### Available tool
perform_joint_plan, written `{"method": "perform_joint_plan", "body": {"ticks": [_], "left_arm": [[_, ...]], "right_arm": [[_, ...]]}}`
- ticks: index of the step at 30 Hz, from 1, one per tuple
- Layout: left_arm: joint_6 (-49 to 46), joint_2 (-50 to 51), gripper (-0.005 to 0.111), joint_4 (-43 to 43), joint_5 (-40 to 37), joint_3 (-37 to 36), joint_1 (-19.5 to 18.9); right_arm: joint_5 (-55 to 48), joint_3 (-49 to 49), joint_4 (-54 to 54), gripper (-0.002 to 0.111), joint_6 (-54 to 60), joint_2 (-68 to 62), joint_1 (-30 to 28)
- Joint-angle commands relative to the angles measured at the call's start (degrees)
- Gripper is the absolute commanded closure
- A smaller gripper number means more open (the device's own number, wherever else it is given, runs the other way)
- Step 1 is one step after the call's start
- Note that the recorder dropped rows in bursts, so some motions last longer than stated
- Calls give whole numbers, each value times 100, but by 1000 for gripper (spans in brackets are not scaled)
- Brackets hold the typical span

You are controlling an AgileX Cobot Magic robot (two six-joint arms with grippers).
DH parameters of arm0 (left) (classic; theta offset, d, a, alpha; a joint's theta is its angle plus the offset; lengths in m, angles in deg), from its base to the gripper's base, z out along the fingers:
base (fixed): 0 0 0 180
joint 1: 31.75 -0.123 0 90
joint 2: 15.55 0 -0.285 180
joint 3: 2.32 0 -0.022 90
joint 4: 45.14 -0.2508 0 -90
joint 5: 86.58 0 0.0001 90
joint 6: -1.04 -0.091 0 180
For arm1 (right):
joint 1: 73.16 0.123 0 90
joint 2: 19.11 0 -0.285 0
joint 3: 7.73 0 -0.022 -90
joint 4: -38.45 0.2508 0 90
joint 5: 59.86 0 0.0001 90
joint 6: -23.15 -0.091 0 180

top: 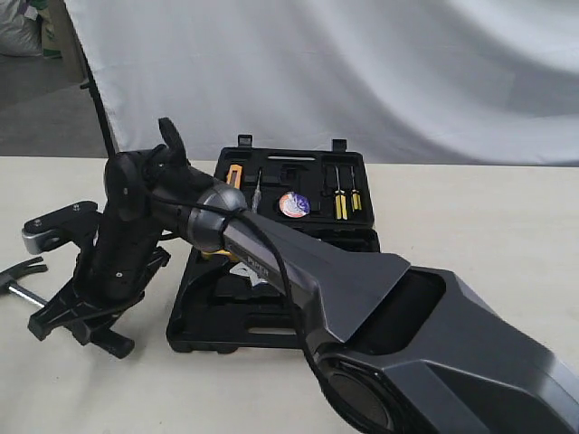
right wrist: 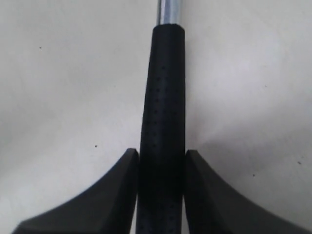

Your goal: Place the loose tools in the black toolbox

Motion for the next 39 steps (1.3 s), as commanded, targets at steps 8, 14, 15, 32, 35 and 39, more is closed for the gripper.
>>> {"method": "perform_joint_plan", "body": {"ticks": [8,14,15,32,35,39], "left_arm": [[27,-18,106,-25,41,15,-145],[27,-18,106,-25,41,15,-145],[27,-18,106,-25,41,15,-145],[27,-18,106,-25,41,15,-145],[27,-18,106,-25,41,15,-145],[27,-18,106,-25,41,15,-145]], "right_arm": [[-27,-5,41,109,69,253,0],[-27,-49,41,109,-19,289,10],[-27,-167,41,109,-19,354,25],[-27,-3020,-57,109,451,2015,141],[362,-3898,83,109,697,2590,141],[1105,-5402,83,109,878,3375,141]]}}
